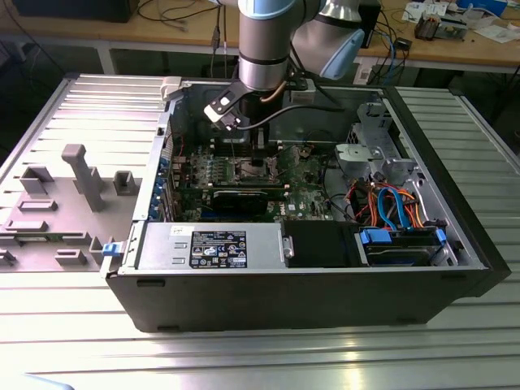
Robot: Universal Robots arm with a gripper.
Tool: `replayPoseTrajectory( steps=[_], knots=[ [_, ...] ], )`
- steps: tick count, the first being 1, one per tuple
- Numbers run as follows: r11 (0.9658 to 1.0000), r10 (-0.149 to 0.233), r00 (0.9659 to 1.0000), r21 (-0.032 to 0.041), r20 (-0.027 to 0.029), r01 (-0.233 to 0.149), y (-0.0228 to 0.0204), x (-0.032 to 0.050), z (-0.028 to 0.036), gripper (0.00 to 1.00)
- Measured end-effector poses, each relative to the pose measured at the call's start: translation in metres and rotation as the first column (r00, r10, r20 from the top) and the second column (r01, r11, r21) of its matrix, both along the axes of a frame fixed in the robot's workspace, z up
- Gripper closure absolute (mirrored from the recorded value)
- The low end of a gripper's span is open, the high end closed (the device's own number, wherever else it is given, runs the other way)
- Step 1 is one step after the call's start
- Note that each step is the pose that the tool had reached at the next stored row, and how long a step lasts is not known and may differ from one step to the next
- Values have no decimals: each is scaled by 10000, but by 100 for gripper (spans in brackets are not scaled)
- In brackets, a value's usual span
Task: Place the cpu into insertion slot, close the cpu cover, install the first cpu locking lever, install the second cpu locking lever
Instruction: 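Place the cpu into insertion slot, then close the cpu cover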
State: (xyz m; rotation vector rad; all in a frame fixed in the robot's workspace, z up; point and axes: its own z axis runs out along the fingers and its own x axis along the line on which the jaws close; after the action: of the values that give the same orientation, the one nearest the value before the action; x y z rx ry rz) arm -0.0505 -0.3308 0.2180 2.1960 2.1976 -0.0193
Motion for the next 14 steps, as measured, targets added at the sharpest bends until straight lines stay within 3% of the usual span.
replayPoseTrajectory(
  steps=[3,14],
  knots=[
    [10000,0,10000,1,1,0,0,-15,0,89],
    [10000,0,10000,0,1,0,0,-29,0,89]
  ],
)
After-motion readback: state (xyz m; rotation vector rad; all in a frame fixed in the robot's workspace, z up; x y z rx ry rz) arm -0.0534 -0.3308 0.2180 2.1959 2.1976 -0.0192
